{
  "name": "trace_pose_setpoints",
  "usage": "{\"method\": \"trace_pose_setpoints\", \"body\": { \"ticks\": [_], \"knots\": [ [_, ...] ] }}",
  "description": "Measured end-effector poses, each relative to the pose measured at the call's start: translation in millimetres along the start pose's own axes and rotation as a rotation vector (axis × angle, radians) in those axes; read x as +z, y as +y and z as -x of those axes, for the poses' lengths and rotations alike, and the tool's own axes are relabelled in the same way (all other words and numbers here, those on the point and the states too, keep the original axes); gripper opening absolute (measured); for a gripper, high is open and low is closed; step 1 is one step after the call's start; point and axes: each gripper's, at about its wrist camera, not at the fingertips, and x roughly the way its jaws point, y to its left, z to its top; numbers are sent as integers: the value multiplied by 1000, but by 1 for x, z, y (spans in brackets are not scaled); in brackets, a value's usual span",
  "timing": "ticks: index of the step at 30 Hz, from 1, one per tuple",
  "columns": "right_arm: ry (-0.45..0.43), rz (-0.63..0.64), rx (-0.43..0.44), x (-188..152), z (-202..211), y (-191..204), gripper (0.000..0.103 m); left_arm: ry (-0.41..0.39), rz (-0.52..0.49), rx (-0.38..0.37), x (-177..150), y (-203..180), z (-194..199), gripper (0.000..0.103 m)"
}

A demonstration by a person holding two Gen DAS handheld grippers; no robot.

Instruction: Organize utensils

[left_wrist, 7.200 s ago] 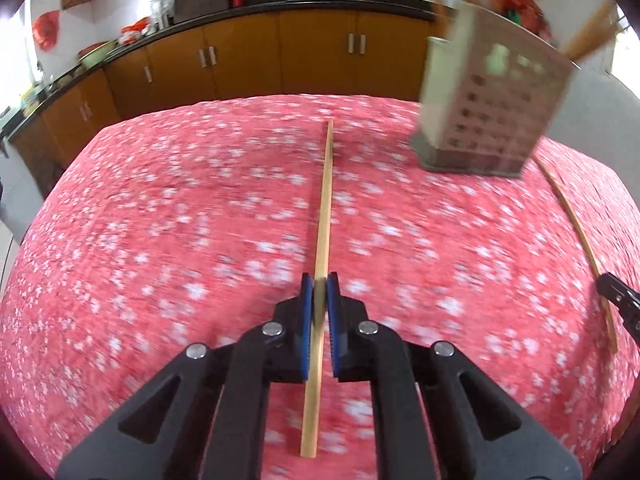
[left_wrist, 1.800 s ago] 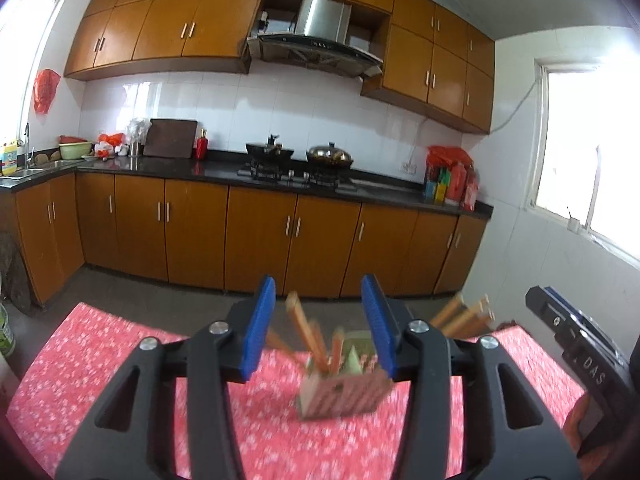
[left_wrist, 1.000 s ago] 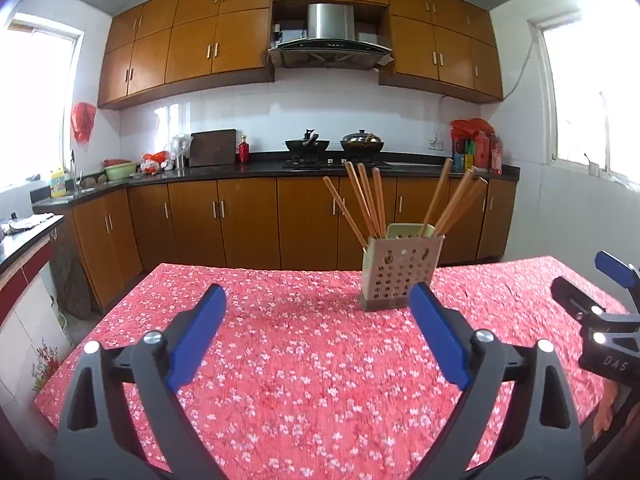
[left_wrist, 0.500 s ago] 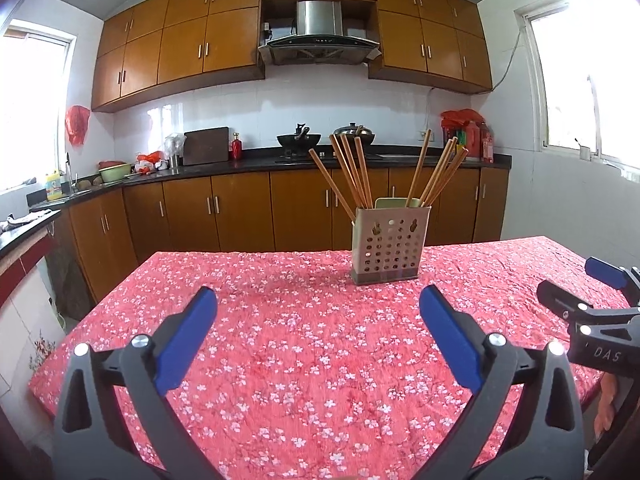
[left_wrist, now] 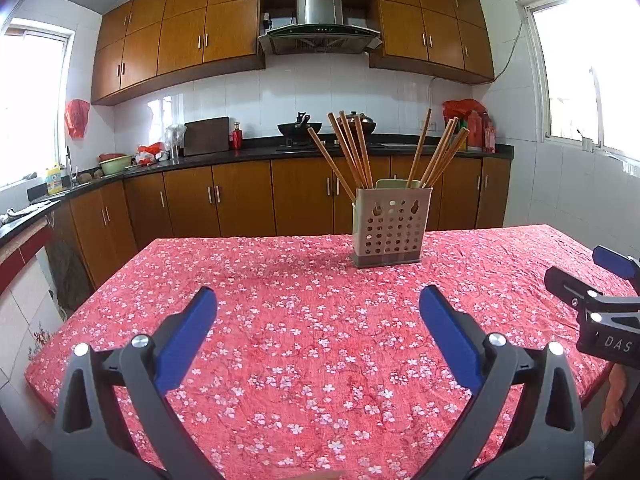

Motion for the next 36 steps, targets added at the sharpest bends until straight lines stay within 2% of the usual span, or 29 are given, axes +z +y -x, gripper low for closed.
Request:
{"method": "trace_pose_setpoints", "body": {
  "ticks": [36],
  "knots": [
    [7, -17, 0, 0, -3, -8, 101, 12, 14, -4, -3, -1, -3, 99]
  ]
}}
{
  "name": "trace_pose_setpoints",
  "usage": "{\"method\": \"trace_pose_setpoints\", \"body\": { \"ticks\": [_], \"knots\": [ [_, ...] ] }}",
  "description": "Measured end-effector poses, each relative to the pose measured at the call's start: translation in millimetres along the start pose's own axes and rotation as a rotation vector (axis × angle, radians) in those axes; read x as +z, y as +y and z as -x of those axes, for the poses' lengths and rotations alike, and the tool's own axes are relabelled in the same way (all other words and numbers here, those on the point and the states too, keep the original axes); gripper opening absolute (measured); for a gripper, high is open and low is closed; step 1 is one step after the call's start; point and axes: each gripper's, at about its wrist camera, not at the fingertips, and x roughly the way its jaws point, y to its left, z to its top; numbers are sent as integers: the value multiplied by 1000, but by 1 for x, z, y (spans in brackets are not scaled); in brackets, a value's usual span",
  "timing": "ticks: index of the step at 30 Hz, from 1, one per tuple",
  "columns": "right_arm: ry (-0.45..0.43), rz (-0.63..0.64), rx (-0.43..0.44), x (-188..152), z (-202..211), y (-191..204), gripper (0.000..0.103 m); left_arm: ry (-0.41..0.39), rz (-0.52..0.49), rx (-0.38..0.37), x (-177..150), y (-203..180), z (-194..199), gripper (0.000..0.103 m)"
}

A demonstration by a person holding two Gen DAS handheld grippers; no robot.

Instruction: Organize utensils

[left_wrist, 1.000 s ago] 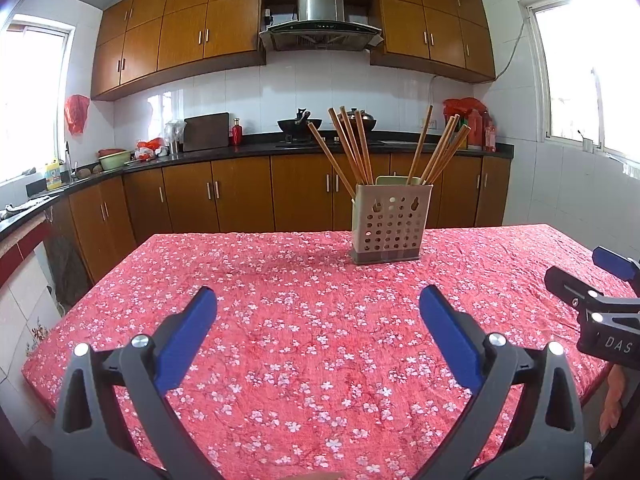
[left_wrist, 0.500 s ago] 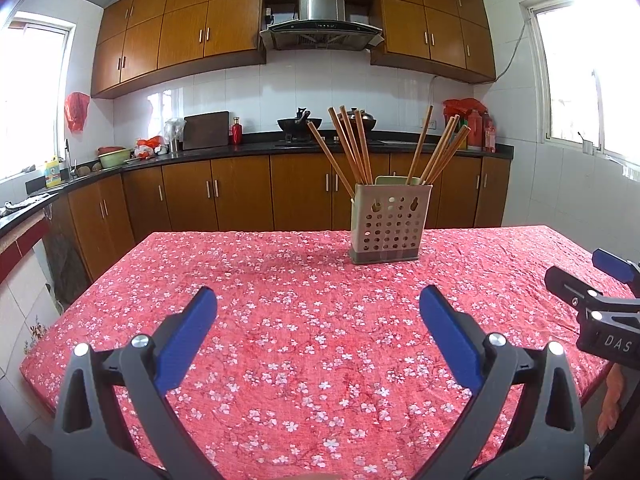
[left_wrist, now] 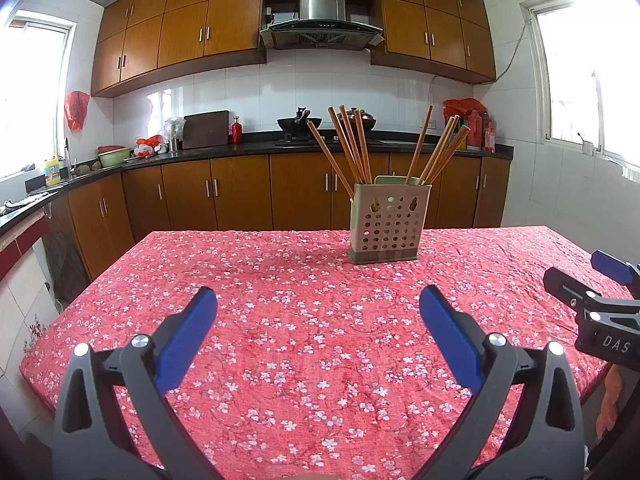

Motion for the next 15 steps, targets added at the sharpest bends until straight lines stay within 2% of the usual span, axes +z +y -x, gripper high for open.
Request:
{"method": "trace_pose_setpoints", "body": {
  "ticks": [15],
  "knots": [
    [5, -4, 0, -2, -1, 0, 101, 0, 0, -2, 0, 0, 0, 99]
  ]
}}
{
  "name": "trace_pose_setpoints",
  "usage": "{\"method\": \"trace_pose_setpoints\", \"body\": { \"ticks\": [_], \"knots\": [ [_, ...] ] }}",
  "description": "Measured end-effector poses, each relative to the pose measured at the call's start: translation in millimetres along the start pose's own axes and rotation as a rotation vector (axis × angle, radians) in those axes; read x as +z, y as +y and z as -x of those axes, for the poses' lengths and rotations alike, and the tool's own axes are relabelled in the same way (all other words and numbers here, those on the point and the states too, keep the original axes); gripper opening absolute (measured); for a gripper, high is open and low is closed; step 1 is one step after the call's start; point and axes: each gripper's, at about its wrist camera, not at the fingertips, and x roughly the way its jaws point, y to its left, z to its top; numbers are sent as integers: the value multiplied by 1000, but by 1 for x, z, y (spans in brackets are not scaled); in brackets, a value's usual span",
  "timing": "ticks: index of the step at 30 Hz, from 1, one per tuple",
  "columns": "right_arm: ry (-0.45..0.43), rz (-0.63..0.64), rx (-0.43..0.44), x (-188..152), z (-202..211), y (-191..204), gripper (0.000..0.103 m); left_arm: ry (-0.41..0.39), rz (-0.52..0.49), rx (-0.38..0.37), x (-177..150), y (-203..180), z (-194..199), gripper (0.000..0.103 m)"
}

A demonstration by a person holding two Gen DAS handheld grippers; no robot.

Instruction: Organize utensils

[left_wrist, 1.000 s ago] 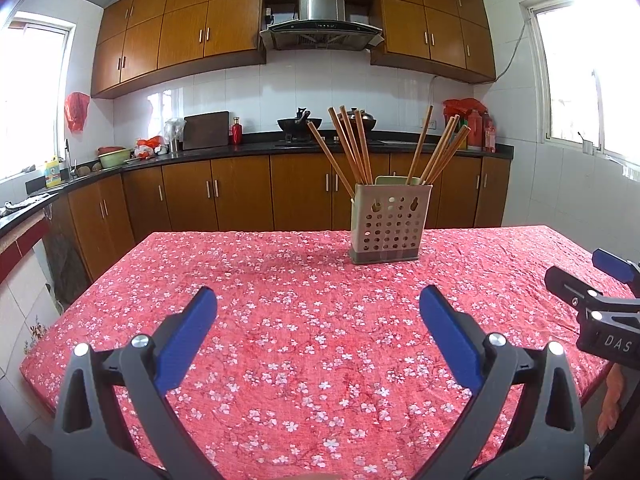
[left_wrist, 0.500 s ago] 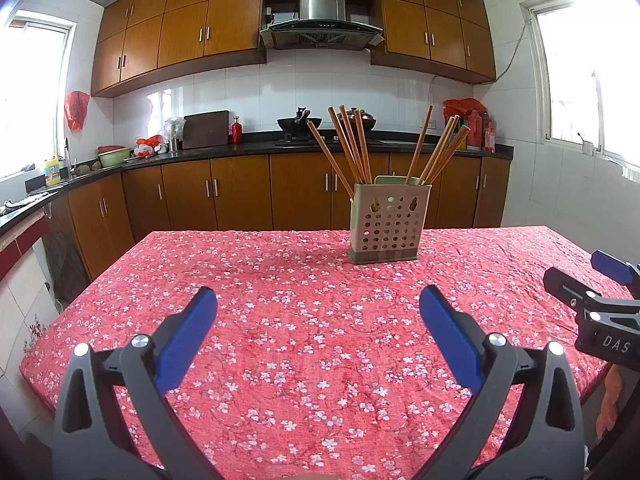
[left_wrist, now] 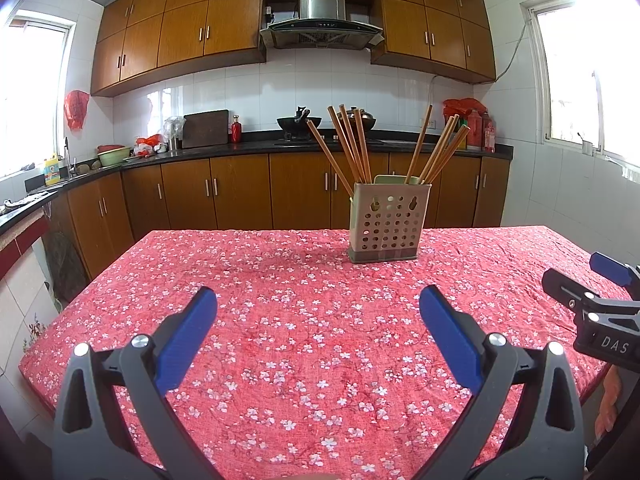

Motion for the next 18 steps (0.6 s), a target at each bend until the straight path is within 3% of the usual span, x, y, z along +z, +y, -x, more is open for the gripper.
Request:
{"method": "trace_pose_setpoints", "body": {
  "ticks": [18],
  "knots": [
    [2, -1, 1, 0, -1, 0, 101, 3, 3, 0, -1, -2, 0, 99]
  ]
}}
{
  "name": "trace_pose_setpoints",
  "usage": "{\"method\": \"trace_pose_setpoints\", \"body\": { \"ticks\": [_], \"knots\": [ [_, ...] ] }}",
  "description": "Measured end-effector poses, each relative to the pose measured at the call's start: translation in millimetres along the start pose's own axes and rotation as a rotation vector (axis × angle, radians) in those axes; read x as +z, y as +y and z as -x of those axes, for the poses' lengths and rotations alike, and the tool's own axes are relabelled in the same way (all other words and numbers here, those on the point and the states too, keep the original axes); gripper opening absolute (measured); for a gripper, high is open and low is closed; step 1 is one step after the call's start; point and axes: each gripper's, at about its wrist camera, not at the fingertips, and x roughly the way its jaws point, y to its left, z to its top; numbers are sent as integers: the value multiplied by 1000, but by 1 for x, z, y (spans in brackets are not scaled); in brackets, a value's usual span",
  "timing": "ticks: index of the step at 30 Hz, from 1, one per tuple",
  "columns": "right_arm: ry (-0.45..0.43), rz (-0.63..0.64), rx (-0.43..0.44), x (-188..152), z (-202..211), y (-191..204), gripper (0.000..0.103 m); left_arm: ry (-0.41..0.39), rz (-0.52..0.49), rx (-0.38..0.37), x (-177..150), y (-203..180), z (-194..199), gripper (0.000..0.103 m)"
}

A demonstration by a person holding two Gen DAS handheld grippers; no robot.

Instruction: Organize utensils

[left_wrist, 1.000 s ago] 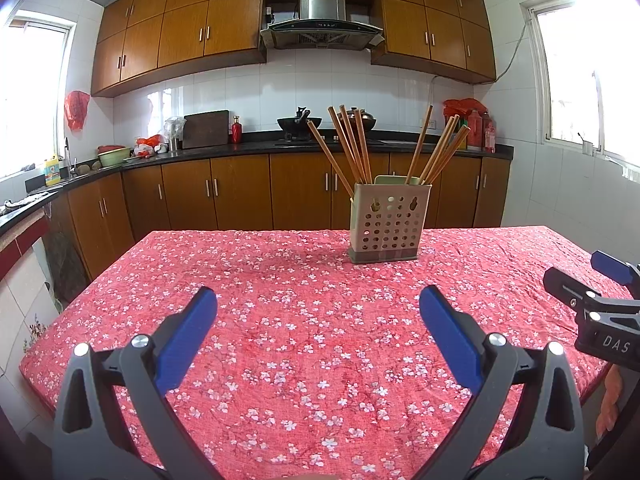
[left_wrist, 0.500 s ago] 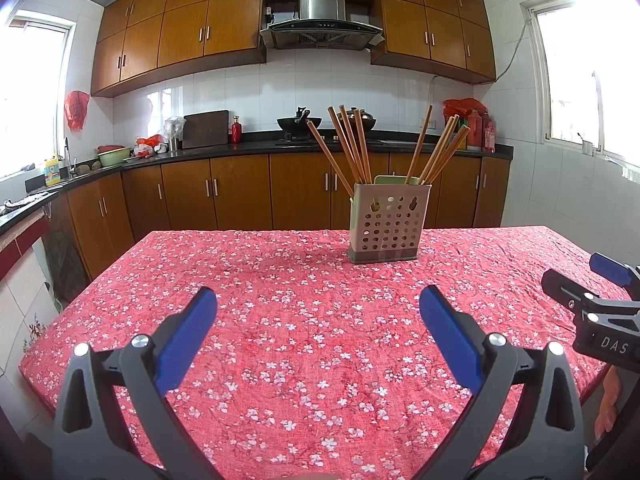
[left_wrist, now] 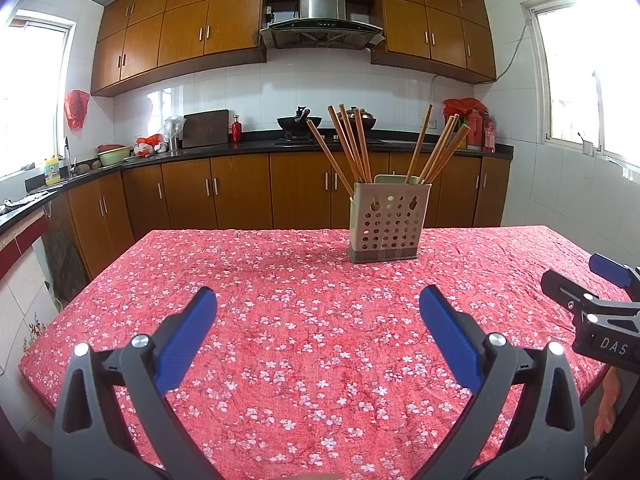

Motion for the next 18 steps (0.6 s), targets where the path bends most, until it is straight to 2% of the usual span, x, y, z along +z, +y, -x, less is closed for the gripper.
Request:
{"method": "trace_pose_setpoints", "body": {
  "ticks": [18],
  "knots": [
    [1, -2, 1, 0, 0, 0, 101, 2, -1, 2, -2, -3, 0, 99]
  ]
}}
